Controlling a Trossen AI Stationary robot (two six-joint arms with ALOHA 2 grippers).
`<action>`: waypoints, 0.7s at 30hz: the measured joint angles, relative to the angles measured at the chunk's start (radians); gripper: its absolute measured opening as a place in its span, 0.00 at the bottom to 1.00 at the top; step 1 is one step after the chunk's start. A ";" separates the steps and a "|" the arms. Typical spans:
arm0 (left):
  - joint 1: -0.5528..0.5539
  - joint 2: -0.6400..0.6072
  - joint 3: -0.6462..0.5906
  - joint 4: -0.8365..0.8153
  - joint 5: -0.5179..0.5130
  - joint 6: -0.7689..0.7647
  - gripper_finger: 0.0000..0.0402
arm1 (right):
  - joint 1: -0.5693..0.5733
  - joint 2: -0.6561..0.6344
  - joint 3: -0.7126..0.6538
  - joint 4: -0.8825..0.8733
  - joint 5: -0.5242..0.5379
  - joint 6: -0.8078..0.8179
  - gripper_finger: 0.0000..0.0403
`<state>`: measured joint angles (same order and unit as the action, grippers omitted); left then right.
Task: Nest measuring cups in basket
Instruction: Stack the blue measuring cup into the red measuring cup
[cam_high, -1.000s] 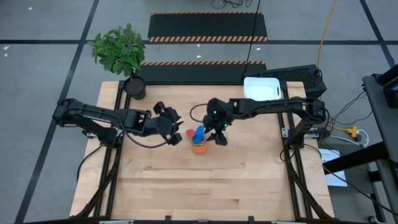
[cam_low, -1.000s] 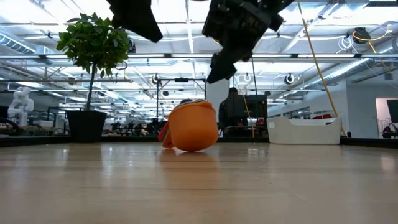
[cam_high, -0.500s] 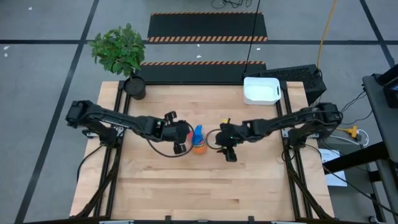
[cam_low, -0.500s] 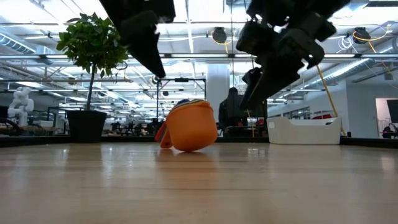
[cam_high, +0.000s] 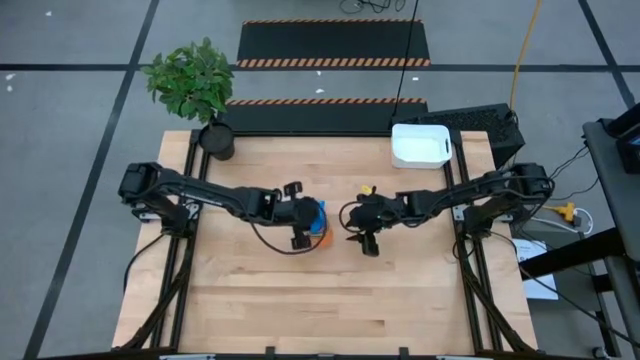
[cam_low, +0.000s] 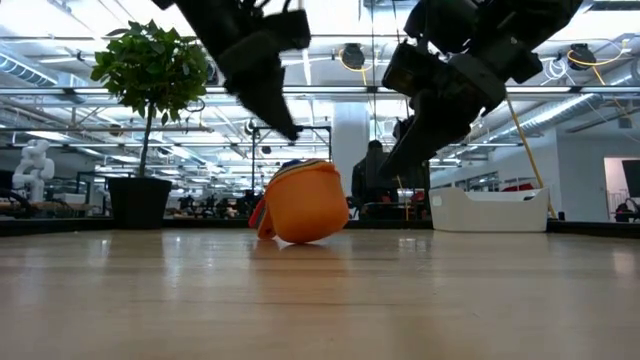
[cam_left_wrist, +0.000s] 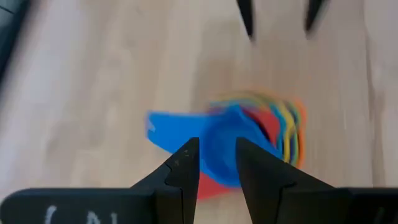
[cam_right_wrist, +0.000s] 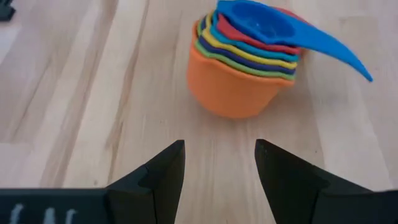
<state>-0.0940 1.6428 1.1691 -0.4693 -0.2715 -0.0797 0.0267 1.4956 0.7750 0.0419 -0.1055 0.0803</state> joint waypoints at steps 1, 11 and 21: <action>0.002 0.011 -0.003 -0.004 0.017 0.018 0.27 | 0.002 0.000 0.000 -0.006 0.000 0.017 0.46; 0.018 0.048 -0.002 -0.030 0.064 0.049 0.27 | 0.048 0.000 0.000 -0.050 0.000 0.060 0.46; 0.023 0.048 -0.002 -0.034 0.099 0.065 0.27 | 0.068 0.013 0.001 -0.014 -0.029 0.157 0.46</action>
<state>-0.0708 1.6913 1.1667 -0.5030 -0.1727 -0.0149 0.0947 1.5081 0.7764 0.0276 -0.1345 0.2375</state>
